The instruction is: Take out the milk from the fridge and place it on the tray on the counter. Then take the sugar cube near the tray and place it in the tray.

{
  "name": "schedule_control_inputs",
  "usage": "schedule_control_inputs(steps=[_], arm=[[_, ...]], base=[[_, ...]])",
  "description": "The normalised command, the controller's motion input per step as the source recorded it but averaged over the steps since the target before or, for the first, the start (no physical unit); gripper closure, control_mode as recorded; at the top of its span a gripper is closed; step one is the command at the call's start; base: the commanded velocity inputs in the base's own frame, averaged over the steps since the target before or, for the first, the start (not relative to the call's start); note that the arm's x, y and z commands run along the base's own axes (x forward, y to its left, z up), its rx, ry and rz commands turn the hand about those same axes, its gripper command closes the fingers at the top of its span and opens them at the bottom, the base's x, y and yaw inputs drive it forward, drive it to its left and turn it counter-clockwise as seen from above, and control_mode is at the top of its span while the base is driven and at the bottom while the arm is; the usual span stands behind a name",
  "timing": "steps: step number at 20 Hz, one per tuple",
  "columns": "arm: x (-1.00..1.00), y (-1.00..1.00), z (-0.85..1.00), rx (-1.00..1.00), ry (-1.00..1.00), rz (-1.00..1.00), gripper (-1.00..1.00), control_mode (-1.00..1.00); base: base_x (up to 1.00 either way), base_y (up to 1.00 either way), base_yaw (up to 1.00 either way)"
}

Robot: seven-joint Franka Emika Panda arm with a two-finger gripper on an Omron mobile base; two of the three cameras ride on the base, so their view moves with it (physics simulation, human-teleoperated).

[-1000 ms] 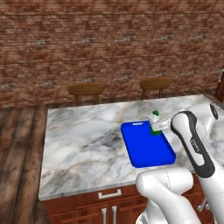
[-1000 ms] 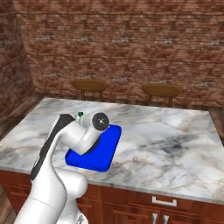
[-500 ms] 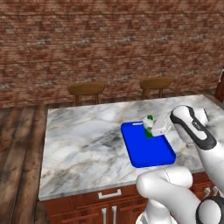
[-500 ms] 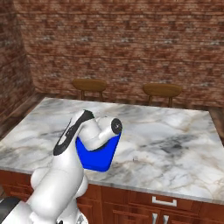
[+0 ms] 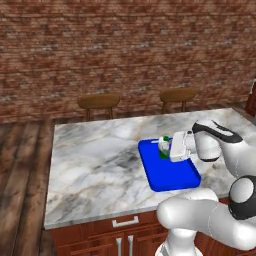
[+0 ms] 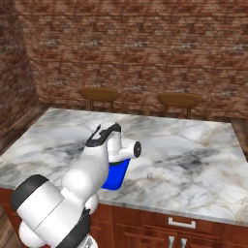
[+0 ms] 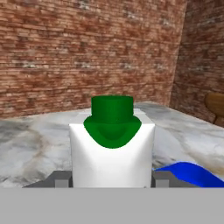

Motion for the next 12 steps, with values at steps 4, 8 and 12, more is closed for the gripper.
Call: schedule_control_inputs(steps=[4,8,12], arm=[[0.37,0.0,-0.33,0.05,-0.2,0.16,1.0,-1.0],[0.31,0.02,-0.38,0.07,-0.19,0.16,1.0,-1.0],[0.33,0.18,-0.32,0.01,-0.06,0.03,1.0,-1.0]], base=[[0.0,0.0,0.0],[0.0,0.0,0.0],[0.0,0.0,0.0]])
